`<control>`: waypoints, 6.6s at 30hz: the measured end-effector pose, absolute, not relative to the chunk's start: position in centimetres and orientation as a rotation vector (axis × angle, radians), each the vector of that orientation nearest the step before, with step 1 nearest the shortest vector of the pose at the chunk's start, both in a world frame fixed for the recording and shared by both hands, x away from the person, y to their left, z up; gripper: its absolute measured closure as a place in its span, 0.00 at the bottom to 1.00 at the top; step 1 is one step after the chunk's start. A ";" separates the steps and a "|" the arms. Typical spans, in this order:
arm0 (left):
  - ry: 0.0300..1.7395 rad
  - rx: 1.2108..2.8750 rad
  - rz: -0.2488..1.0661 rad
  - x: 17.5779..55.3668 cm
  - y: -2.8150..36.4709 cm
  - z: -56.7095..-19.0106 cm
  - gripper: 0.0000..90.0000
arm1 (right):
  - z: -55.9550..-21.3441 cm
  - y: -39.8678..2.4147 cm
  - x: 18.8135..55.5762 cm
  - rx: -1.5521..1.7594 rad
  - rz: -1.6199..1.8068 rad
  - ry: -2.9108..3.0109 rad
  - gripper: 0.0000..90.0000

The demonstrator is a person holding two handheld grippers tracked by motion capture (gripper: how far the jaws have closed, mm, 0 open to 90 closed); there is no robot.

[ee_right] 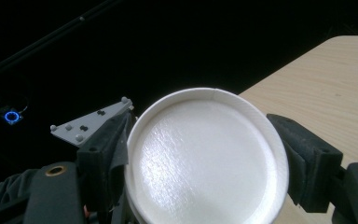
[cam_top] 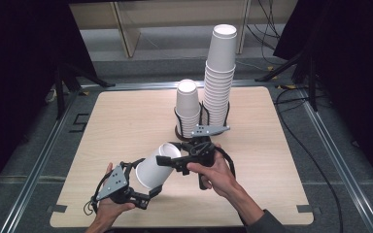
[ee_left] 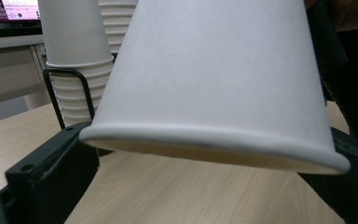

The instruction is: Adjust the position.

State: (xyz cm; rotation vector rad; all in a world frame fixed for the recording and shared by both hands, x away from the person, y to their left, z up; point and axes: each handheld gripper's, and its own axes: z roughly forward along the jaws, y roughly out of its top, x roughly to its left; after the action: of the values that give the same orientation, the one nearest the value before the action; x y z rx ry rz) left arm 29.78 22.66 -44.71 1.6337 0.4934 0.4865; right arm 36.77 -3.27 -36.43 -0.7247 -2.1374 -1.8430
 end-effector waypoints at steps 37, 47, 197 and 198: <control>0.355 1.922 0.483 29.4 22.4 -44.8 0.11 | -37.7 -3.5 36.9 -0.341 -1.394 -2.657 0.19; 0.321 1.938 0.496 29.3 22.3 -44.8 0.11 | -38.2 -3.0 36.8 -0.317 -1.338 -2.639 0.20; 0.489 1.528 0.206 30.3 24.7 -43.0 0.09 | -40.0 -1.8 36.5 0.010 -1.436 -2.749 0.24; 0.486 1.533 0.210 30.2 24.6 -42.9 0.10 | -40.1 -1.7 36.5 -0.008 -1.422 -2.737 0.24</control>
State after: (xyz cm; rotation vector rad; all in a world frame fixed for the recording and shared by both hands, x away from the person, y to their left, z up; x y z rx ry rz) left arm 30.21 24.63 -42.93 1.5327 0.4860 0.2105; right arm 36.49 -1.72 -40.15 -0.0083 -2.7374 -1.4215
